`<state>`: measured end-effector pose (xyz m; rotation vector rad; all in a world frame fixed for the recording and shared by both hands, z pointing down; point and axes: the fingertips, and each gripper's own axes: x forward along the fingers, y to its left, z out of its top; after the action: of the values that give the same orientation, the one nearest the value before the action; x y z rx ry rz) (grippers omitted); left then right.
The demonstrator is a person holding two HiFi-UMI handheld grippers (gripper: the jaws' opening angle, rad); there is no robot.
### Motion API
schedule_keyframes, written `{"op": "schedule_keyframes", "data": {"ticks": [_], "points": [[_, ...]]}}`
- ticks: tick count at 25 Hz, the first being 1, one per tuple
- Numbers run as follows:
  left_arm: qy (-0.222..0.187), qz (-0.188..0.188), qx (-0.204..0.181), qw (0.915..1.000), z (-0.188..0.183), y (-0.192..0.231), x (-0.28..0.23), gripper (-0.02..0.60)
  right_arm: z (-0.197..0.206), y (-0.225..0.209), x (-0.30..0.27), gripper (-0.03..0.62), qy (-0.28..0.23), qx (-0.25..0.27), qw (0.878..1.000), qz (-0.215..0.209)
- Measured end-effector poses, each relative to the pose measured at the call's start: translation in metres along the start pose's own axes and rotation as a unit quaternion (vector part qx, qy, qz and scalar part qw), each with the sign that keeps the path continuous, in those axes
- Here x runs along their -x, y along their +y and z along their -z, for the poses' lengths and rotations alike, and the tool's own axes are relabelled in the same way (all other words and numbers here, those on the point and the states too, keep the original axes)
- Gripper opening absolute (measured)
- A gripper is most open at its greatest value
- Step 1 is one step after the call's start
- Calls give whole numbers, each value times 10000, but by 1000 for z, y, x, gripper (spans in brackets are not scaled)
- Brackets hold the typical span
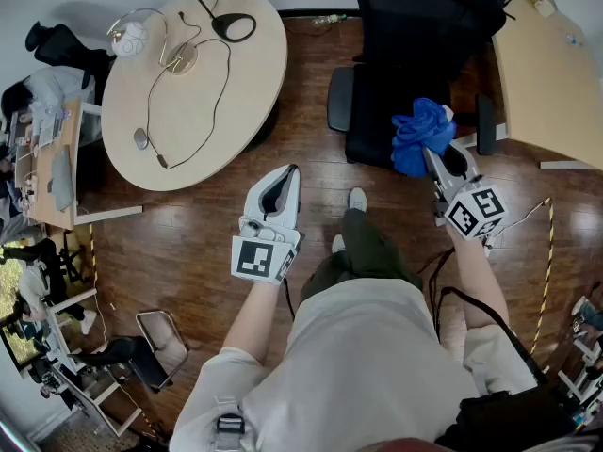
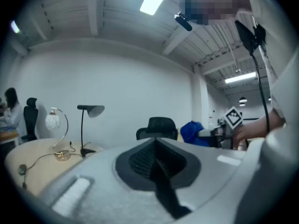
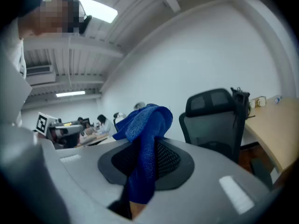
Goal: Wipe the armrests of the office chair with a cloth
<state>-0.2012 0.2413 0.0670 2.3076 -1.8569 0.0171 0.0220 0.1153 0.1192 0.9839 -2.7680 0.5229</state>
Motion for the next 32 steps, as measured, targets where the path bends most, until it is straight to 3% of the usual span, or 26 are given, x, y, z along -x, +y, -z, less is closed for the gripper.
{"op": "schedule_keyframes", "data": {"ticks": [4,7,10,12,16,20,21,23,25,27,29,32], "points": [[243,13,-60,9997,70,56,-87,2,77,-71,-191,78,1199,146,9927,-73],[83,-5,-9,10000,96,91,-133,2,124,-91,-307,78,1919,431,9801,-277],[-216,71,259,9994,108,115,-152,2,184,-107,-385,77,2724,570,9600,-310],[-116,168,323,9993,125,120,-160,2,206,-119,-407,74,3012,620,9512,-270],[204,342,104,9992,157,119,-156,2,222,-104,-380,72,3095,946,9453,-400],[354,410,75,9985,175,122,-155,2,264,-25,-299,74,3276,646,9380,-934],[373,550,46,9978,178,117,-156,2,276,-6,-280,74,3211,574,9397,-1025],[468,869,-10,9951,185,105,-158,2,288,19,-254,74,2755,227,9549,-1087],[565,1053,23,9928,184,92,-153,2,274,33,-235,74,2136,-203,9707,-1079],[579,1213,-7,9909,176,74,-149,2,247,31,-209,74,1686,-230,9814,-889],[551,1393,-64,9887,165,51,-157,2,217,1,-172,74,1506,-167,9877,-391],[503,1643,-48,9851,150,4,-188,2,183,-101,-99,74,1538,-247,9853,702]]}}
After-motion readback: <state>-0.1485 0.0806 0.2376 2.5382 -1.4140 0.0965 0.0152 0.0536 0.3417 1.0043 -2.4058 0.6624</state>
